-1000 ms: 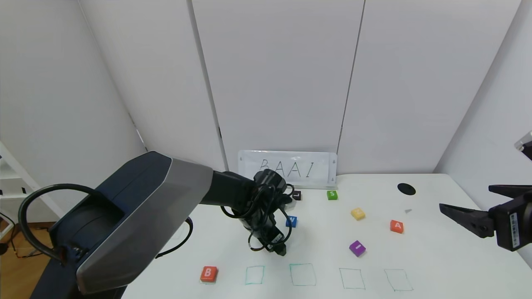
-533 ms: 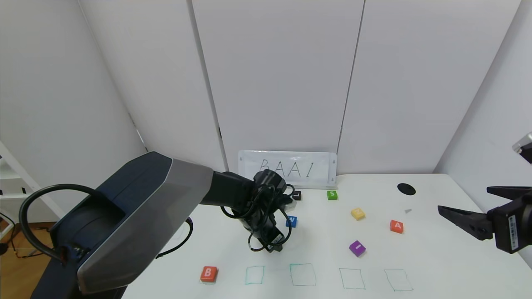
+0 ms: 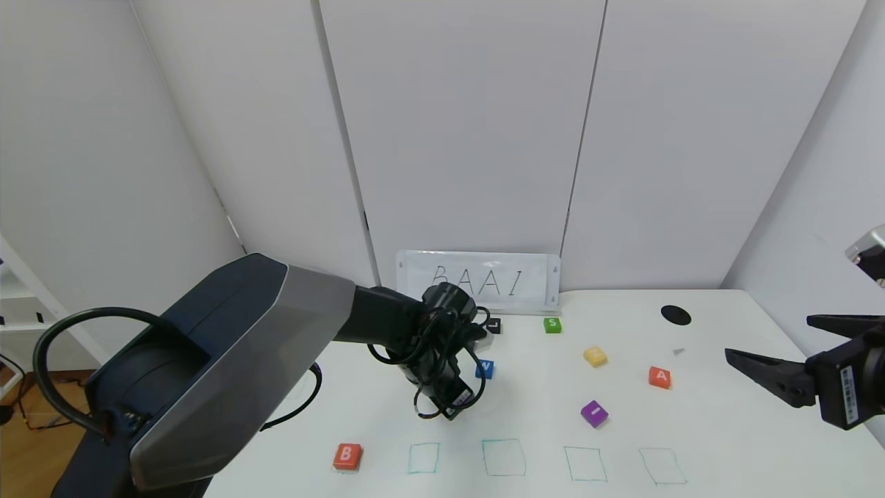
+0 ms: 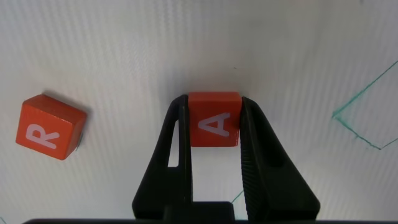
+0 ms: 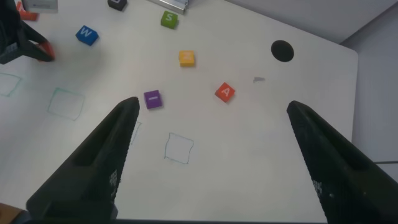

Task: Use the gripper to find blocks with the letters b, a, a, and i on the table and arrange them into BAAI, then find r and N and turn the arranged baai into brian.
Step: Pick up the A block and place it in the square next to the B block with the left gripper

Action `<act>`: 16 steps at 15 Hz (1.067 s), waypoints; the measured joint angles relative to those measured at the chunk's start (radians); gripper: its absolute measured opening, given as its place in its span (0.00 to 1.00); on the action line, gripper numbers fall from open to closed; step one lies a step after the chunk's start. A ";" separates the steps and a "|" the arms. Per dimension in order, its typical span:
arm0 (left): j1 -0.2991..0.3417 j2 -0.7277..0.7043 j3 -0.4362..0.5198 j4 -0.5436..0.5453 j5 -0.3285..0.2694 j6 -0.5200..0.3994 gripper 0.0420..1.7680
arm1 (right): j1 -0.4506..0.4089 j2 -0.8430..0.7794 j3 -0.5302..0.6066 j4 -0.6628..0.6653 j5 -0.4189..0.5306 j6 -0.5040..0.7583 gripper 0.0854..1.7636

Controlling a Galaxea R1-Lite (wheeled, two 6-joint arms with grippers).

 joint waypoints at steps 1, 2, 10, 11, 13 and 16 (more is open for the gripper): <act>0.001 0.000 0.001 0.000 0.000 0.000 0.27 | 0.001 0.000 0.001 0.000 0.000 0.000 0.97; 0.001 -0.001 0.001 0.000 0.000 0.000 0.27 | 0.002 -0.001 0.001 0.000 0.000 0.000 0.97; 0.002 -0.091 0.053 0.077 -0.008 0.055 0.27 | 0.010 0.001 0.004 0.001 0.000 0.002 0.97; 0.008 -0.112 0.080 0.080 -0.008 0.087 0.27 | 0.014 0.001 0.006 0.001 0.000 0.001 0.97; 0.016 -0.160 0.161 0.079 -0.009 0.167 0.27 | 0.016 0.003 0.009 0.001 0.000 0.001 0.97; 0.027 -0.224 0.289 0.051 -0.038 0.294 0.27 | 0.031 0.001 0.012 0.001 0.000 0.002 0.97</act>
